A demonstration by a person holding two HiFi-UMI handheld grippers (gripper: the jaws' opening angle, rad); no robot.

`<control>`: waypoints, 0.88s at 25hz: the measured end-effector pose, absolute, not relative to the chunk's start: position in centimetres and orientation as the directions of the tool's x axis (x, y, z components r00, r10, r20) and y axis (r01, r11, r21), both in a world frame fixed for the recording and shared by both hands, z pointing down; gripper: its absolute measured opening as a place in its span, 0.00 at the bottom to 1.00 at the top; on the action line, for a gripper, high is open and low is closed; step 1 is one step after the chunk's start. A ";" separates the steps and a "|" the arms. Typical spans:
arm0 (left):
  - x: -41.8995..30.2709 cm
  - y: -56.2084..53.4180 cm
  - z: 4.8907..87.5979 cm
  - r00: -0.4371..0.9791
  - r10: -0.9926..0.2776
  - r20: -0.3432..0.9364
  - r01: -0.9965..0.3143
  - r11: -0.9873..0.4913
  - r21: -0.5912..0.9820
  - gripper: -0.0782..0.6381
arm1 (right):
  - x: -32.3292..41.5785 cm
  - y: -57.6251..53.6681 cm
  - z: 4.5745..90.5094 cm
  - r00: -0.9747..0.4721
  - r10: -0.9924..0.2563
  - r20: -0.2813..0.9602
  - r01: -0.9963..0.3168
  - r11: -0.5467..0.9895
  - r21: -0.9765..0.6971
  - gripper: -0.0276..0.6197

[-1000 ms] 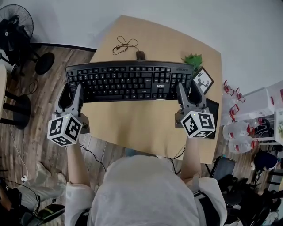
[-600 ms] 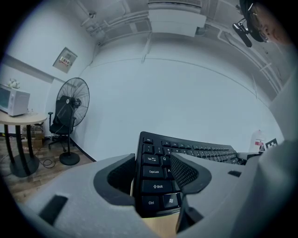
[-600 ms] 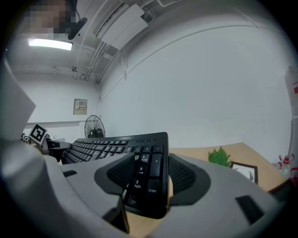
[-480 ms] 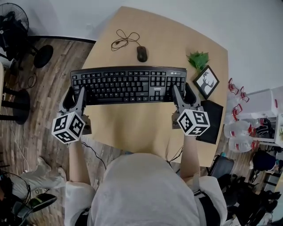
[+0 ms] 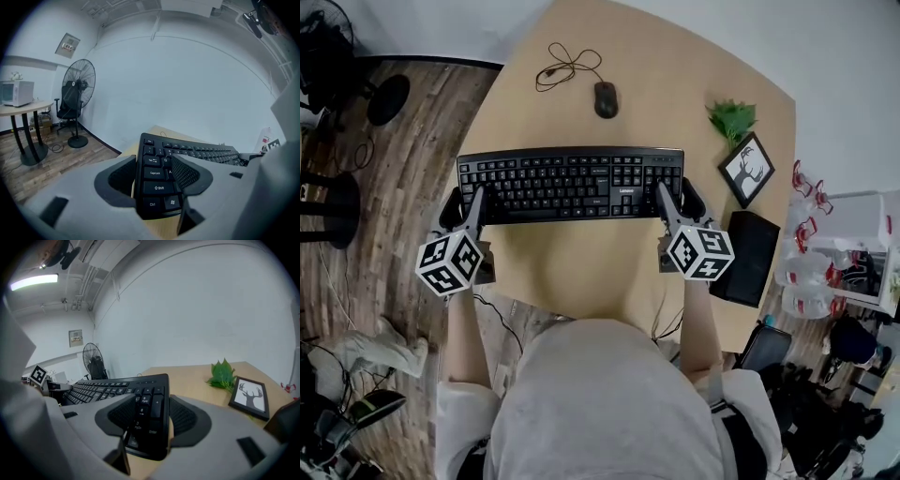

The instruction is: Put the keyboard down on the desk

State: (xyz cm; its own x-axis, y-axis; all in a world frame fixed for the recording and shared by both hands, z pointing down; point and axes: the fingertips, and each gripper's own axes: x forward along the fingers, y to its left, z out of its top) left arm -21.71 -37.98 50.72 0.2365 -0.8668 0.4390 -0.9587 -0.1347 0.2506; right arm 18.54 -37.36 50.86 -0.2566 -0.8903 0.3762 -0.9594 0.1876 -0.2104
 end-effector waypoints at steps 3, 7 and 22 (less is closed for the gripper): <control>-21.8 -37.8 52.6 0.234 -0.848 0.476 -0.958 -0.118 0.261 0.44 | 18.5 -37.5 52.5 -0.261 -0.873 0.412 -0.959 0.187 -0.211 0.38; -21.7 -37.5 55.0 0.229 -0.823 0.519 -0.958 -0.096 0.271 0.44 | 18.6 -37.6 54.7 -0.265 -0.851 0.453 -0.959 0.183 -0.217 0.38; -22.7 -36.7 61.2 0.209 -0.742 0.637 -0.960 -0.032 0.278 0.44 | 17.7 -37.7 60.9 -0.281 -0.773 0.569 -0.955 0.166 -0.246 0.38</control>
State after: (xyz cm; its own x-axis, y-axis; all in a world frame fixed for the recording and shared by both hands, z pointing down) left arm -22.66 -36.65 61.21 0.2088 -0.7421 0.6369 -0.9601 -0.0317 0.2778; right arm 17.66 -37.70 60.86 -0.2807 -0.7731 0.5689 -0.9550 0.1656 -0.2461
